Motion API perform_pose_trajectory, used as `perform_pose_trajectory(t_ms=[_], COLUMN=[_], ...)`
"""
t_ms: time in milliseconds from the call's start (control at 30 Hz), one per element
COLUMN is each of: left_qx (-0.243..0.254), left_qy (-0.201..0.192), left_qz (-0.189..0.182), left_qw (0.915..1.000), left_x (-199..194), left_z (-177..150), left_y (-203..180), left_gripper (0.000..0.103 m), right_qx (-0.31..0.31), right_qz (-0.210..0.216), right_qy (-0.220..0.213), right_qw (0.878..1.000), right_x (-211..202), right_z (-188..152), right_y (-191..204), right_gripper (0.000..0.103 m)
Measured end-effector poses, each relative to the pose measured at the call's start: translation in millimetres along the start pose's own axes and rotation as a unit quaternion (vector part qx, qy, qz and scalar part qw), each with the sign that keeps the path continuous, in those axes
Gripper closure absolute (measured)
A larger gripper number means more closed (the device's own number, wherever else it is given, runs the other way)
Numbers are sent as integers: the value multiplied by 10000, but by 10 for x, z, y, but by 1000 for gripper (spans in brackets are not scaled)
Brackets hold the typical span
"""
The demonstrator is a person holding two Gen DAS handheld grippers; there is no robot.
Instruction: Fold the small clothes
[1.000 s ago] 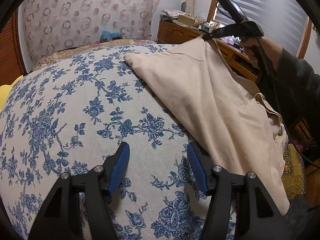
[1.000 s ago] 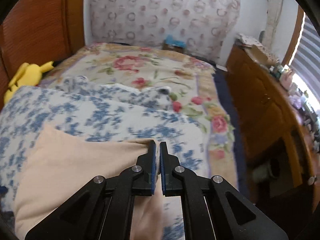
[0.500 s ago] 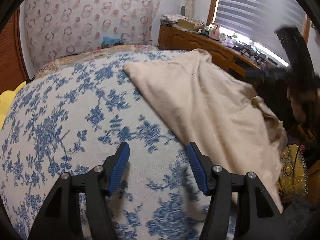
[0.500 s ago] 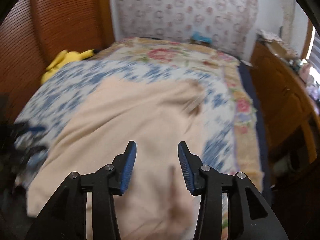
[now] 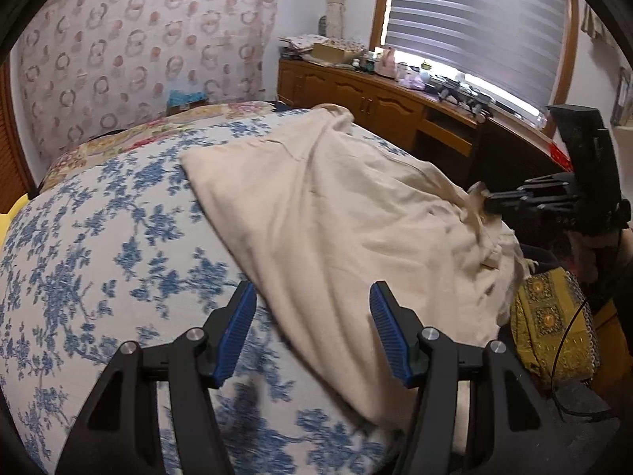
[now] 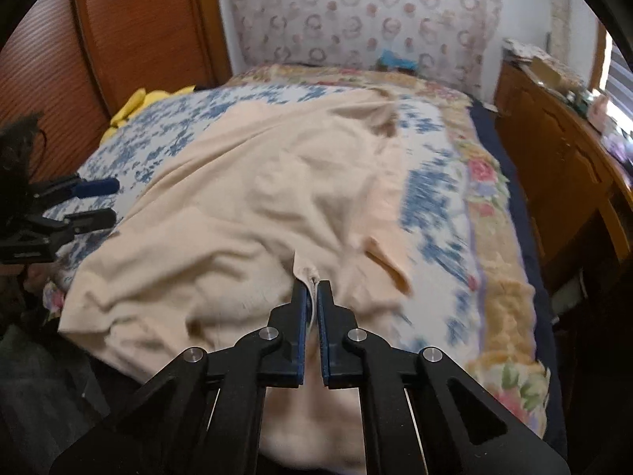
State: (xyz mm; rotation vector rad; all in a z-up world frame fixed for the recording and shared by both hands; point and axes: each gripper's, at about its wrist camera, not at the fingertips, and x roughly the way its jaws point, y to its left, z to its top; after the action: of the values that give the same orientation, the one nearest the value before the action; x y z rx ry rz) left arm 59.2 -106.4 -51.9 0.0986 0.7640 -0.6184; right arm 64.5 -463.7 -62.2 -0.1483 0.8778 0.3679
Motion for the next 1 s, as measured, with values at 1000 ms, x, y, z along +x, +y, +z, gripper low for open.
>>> perform_pose_trajectory(t_ms=[1000], left_qx=[45], left_qy=[400], left_qz=[-157], left_qw=[9991], left_x=[48], left_z=[-250], left_y=[-190], left_gripper=[44], right_qx=[685], right_qz=[285], right_qy=[-139], right_qw=[9971], right_x=[115], right_z=[-219], right_y=[-94], right_gripper=[93])
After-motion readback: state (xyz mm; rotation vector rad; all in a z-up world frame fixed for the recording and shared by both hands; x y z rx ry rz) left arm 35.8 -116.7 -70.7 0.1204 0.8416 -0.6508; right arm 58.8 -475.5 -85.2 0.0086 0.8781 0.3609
